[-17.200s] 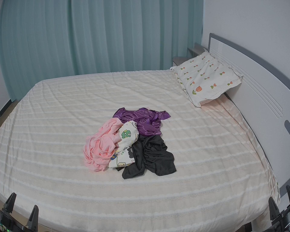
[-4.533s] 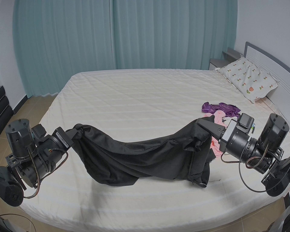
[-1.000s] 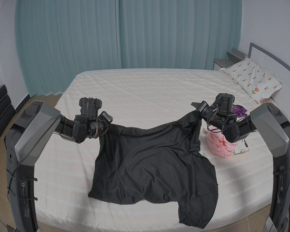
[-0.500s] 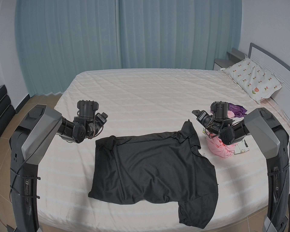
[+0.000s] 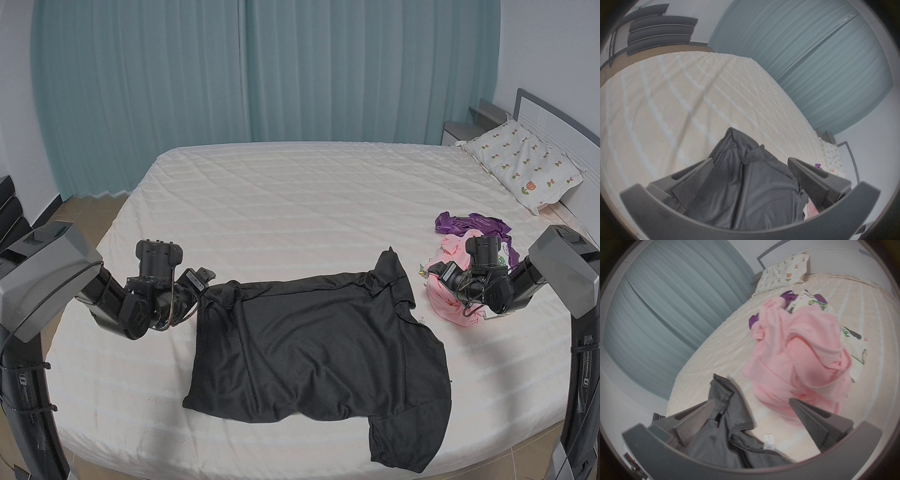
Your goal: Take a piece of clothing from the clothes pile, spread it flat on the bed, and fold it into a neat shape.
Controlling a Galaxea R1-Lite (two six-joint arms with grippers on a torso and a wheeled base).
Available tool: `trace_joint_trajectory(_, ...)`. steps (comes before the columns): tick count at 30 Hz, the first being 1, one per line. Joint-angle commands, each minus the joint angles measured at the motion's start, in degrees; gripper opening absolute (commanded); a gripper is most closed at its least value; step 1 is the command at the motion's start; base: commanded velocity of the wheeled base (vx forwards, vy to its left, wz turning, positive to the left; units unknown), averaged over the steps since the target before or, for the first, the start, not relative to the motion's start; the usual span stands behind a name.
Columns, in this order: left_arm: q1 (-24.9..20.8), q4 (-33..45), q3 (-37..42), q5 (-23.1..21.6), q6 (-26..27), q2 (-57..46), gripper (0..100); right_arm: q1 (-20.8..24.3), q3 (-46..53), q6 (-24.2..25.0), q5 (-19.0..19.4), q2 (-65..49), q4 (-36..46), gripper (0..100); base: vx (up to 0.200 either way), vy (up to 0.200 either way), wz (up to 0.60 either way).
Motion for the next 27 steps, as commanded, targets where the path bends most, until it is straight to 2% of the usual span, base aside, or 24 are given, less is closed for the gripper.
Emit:
trace_joint_trajectory(1,-0.8,-9.8,15.5,-2.2,-2.0,-10.0,100,-2.8,3.1,-0.3,-2.0,1.1,1.2,100,0.0,0.0,0.0)
trace_joint_trajectory(6,-0.8,-11.3,18.9,-2.4,-4.8,-11.6,100,-3.3,1.0,-1.1,-4.7,3.5,3.3,100,0.0,0.0,0.0)
trace_joint_trajectory(11,-0.7,-14.9,22.0,-3.0,-5.1,-11.2,100,-5.7,-5.4,-3.5,-10.6,9.8,3.6,100,0.0,0.0,0.0)
trace_joint_trajectory(12,-0.7,-15.1,22.1,-3.1,-5.1,-11.2,100,-5.8,-5.9,-3.7,-11.1,10.4,3.6,0,0.0,0.0,0.0)
trace_joint_trajectory(13,-0.7,-15.5,22.5,-3.0,-5.1,-11.2,100,-6.4,-7.5,-3.9,-12.2,11.8,3.0,0,0.0,0.0,0.0)
trace_joint_trajectory(19,-0.4,-15.6,23.0,-3.1,-5.5,-11.3,100,-10.0,-12.4,-3.5,-12.7,11.9,0.8,0,0.0,0.0,0.0)
trace_joint_trajectory(20,-0.4,-15.6,23.0,-3.1,-5.6,-11.0,100,-13.3,-14.1,-3.5,-12.7,10.4,-0.6,0,0.0,0.0,0.0)
trace_joint_trajectory(21,-0.4,-15.6,23.0,-3.1,-5.6,-11.0,100,-13.6,-14.2,-3.5,-12.7,10.2,-0.6,0,0.0,0.0,0.0)
trace_joint_trajectory(24,-0.3,-15.6,23.0,-3.1,-5.6,-10.0,100,-19.6,-15.0,-3.5,-11.7,5.2,-2.6,0,0.0,0.0,0.0)
trace_joint_trajectory(27,-0.3,-15.6,23.1,-3.9,-5.6,-9.1,100,-22.5,-13.9,-3.5,-8.7,2.1,-4.1,0,0.0,0.0,0.0)
